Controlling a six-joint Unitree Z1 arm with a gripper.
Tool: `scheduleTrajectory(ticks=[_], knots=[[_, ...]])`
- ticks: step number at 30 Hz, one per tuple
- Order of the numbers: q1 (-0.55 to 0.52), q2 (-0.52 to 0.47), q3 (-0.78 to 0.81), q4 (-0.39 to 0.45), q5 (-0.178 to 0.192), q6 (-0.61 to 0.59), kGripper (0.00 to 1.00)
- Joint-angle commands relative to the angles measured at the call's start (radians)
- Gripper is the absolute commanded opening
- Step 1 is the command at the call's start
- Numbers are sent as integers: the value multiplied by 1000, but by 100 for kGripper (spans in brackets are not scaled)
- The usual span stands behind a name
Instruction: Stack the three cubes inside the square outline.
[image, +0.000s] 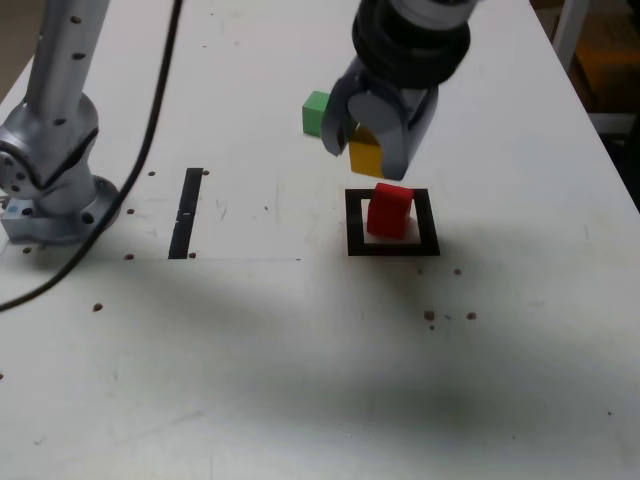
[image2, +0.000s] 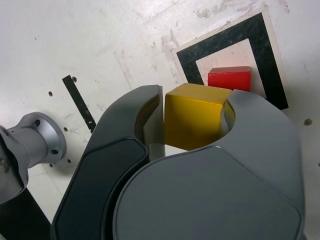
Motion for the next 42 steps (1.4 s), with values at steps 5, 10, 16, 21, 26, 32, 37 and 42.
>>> scheduleTrajectory(ticks=[5,10,16,21,26,32,37,42], knots=[[1,33,-29,11,20,-11,39],[1,50,-35,15,15,-11,39],[1,82,-48,15,1,-11,39],[-3,84,-49,18,-9,-12,39],[-14,98,-53,18,-11,-24,40],[-16,106,-55,17,-11,-28,45],[-18,117,-59,17,-15,-29,56],[-18,119,-61,15,-12,-29,63]])
